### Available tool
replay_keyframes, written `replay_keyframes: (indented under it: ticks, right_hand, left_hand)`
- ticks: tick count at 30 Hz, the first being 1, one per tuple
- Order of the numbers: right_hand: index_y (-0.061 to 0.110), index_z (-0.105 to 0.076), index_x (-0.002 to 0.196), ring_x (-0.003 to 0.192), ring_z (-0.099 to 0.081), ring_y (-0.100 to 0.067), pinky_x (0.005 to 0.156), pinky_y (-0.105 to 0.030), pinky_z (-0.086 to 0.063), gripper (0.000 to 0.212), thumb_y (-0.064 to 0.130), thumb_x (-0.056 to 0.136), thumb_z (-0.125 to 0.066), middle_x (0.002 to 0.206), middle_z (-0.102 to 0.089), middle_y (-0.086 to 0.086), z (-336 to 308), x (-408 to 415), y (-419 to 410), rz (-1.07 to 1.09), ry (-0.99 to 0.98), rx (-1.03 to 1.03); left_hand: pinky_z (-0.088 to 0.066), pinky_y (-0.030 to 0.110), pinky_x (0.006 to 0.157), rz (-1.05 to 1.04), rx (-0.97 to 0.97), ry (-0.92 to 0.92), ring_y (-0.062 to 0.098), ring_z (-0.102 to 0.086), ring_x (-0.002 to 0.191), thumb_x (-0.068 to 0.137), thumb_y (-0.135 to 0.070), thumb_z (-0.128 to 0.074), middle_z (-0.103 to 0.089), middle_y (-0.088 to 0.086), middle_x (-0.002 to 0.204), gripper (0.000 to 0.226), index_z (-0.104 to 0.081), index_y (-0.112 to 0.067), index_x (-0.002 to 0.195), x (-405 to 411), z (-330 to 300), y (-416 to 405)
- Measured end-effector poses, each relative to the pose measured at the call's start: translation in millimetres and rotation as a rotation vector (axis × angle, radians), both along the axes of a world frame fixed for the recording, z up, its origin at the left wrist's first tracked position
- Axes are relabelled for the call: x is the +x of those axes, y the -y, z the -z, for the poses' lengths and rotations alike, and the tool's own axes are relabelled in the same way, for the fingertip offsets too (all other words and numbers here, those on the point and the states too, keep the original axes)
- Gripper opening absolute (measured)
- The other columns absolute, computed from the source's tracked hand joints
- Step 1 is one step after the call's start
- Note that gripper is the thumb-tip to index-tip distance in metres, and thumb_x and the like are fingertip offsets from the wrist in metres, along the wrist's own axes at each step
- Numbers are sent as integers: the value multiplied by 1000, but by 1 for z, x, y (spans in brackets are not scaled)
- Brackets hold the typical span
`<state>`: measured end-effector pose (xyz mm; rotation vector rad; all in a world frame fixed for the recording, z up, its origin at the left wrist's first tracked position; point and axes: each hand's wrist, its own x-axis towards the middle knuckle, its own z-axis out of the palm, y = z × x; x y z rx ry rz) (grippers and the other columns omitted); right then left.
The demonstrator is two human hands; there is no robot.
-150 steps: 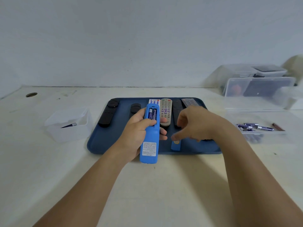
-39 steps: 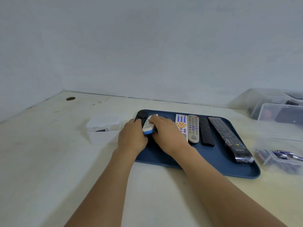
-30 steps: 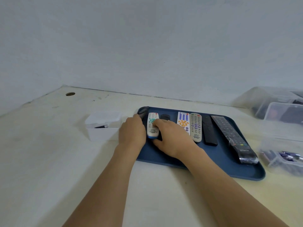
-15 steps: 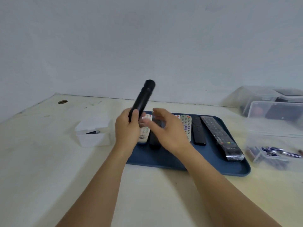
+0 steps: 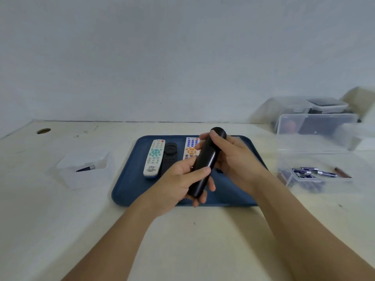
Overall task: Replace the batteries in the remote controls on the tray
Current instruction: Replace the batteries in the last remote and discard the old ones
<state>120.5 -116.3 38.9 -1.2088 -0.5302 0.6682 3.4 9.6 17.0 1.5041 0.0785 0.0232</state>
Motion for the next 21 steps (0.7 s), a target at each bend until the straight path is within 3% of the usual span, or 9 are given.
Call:
replay_keyframes:
  ticks: [2,5,9,13,16,18,21]
  right_hand:
    - [8,-60,124,89,-67,-20,76,-29,-55,36,16,91,-69,102,-67,-13,2,2,-2,95,90,17]
    - [17,-60,125,89,-68,-20,81,-30,-58,50,5,80,-79,102,-68,-16,9,3,-2,148,236,-24]
    - [10,-66,118,88,-70,-21,87,-36,-58,36,5,84,-75,103,-70,-20,12,1,-4,157,198,28]
    - [4,-65,104,72,-70,-16,62,-29,-58,26,7,82,-78,85,-71,-11,11,1,-5,302,168,-9]
    - [5,-65,92,64,-68,-18,52,-25,-54,16,11,83,-78,77,-70,-10,6,-2,0,201,169,-132]
    - [0,-67,92,66,-69,-21,54,-27,-57,15,12,87,-74,81,-72,-18,6,-13,-4,11,213,-211]
    - [-16,-61,95,63,-68,-23,56,-29,-60,27,10,94,-66,83,-69,-26,10,-31,-13,-160,219,-211]
  left_hand:
    - [-46,28,46,-63,27,25,23,-58,53,102,-22,-53,-67,15,81,28,-56,-6,125,1,-2,-3]
    - [-53,33,54,-87,9,23,26,-62,59,103,-17,-51,-68,18,82,23,-58,-9,123,-1,-3,-6]
    - [-53,33,53,-121,-1,17,24,-62,60,102,-22,-54,-70,13,90,21,-61,-11,119,-2,-1,-3]
    - [-52,28,49,-519,140,102,19,-64,54,86,-16,-78,-75,10,86,26,-65,-12,107,3,0,-9]
    - [-54,26,65,-765,-24,216,13,-69,69,77,-10,-85,-77,-1,81,39,-64,-16,111,3,-1,-26]
    - [-53,28,79,-673,-162,271,14,-70,85,81,-9,-81,-77,1,92,38,-66,-13,116,3,0,-33]
    - [-53,33,89,-457,-99,194,15,-71,95,89,-23,-73,-76,2,99,25,-71,-14,112,2,1,-21]
